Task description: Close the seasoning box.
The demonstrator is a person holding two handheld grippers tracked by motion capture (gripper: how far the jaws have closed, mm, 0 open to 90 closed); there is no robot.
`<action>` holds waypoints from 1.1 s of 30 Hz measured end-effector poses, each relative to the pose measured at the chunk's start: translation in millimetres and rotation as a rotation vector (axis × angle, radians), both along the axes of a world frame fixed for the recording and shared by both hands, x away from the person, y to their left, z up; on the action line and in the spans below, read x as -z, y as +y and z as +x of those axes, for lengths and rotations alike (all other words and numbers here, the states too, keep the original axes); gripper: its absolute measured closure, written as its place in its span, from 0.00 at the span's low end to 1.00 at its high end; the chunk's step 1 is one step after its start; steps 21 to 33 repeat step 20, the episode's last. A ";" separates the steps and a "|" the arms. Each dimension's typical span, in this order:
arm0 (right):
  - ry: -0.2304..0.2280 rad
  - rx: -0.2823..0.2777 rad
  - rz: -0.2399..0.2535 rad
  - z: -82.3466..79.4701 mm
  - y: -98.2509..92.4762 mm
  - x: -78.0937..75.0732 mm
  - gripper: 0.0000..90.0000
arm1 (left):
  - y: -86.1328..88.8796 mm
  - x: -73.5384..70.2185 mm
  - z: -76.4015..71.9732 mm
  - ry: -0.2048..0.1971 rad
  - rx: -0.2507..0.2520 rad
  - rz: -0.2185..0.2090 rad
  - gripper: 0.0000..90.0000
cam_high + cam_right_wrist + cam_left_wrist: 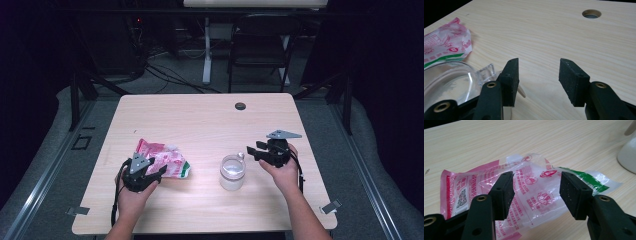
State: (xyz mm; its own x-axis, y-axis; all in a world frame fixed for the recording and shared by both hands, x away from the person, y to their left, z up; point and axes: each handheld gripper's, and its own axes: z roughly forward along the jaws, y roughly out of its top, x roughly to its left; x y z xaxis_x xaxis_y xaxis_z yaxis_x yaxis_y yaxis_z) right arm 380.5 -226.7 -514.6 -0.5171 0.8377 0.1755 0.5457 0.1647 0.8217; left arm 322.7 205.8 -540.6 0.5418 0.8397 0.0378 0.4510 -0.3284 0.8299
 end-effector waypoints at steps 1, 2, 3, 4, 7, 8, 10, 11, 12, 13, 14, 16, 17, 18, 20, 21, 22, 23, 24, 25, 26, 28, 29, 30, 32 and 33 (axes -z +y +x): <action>0.004 0.005 0.012 0.5 -1.5 0.8 0.55 | -0.1 0.3 0.1 0.001 0.002 0.004 0.50; 0.008 0.011 0.022 1.2 -2.7 1.6 0.55 | -0.3 0.9 0.4 -0.001 0.004 0.009 0.50; 0.014 0.010 0.023 2.0 -4.1 2.1 0.55 | -0.6 1.5 0.7 0.002 0.005 0.014 0.50; 0.014 0.020 0.020 2.4 -4.7 3.4 0.55 | -0.6 1.8 1.0 0.004 0.006 0.015 0.50; 0.019 0.036 0.016 3.3 -5.6 7.8 0.55 | -0.2 2.0 1.4 0.001 0.008 0.016 0.50; 0.027 0.039 0.017 4.0 -6.0 10.0 0.55 | 0.2 2.2 1.7 0.002 0.009 0.017 0.50; 0.034 0.046 0.008 4.7 -6.1 12.4 0.55 | 0.6 3.1 2.1 0.006 0.004 0.010 0.50; 0.033 0.043 0.015 5.1 -5.6 13.5 0.55 | 1.0 3.5 2.6 0.008 0.003 0.012 0.50; 0.034 0.046 0.003 5.5 -5.6 14.8 0.55 | 1.2 3.6 2.8 0.009 0.002 0.012 0.50; 0.036 0.047 0.002 5.5 -5.3 15.6 0.55 | 1.4 3.8 2.9 0.010 0.000 0.008 0.50; 0.038 0.053 -0.004 5.6 -5.2 16.9 0.55 | 1.5 4.0 3.1 0.010 -0.001 0.008 0.50; 0.041 0.056 -0.008 6.0 -5.4 18.7 0.55 | 1.6 4.4 3.6 0.013 -0.003 0.010 0.50; 0.042 0.058 -0.003 6.2 -5.4 20.1 0.54 | 1.7 4.5 3.9 0.015 -0.004 0.009 0.50; 0.045 0.064 -0.009 6.3 -5.7 21.0 0.54 | 1.9 4.7 4.2 0.016 -0.005 0.008 0.50; 0.049 0.069 -0.009 6.5 -6.2 22.6 0.54 | 2.2 4.8 4.6 0.019 -0.010 0.005 0.50; 0.049 0.069 -0.009 6.5 -6.2 22.6 0.54 | 2.2 4.8 4.6 0.019 -0.010 0.005 0.50; 0.049 0.069 -0.009 6.5 -6.2 22.6 0.54 | 2.2 4.8 4.6 0.019 -0.010 0.005 0.50; 0.049 0.069 -0.009 6.5 -6.2 22.6 0.54 | 2.2 4.8 4.6 0.019 -0.010 0.005 0.50; 0.049 0.069 -0.009 6.5 -6.2 22.6 0.54 | 2.2 4.8 4.6 0.019 -0.010 0.005 0.50; 0.049 0.069 -0.009 6.5 -6.2 22.6 0.54 | 2.2 4.8 4.6 0.019 -0.010 0.005 0.50; 0.049 0.069 -0.009 6.5 -6.2 22.6 0.54 | 2.2 4.8 4.6 0.019 -0.010 0.005 0.50; 0.049 0.069 -0.009 6.5 -6.2 22.6 0.54 | 2.2 4.8 4.6 0.019 -0.010 0.005 0.50; 0.049 0.069 -0.009 6.5 -6.2 22.6 0.54 | 2.2 4.8 4.6 0.019 -0.010 0.005 0.50; 0.049 0.069 -0.009 6.5 -6.2 22.6 0.54 | 2.2 4.8 4.6 0.019 -0.010 0.005 0.50; 0.049 0.069 -0.009 6.5 -6.2 22.6 0.54 | 2.2 4.8 4.6 0.019 -0.010 0.005 0.50; 0.049 0.069 -0.009 6.5 -6.2 22.6 0.54 | 2.2 4.8 4.6 0.019 -0.010 0.005 0.50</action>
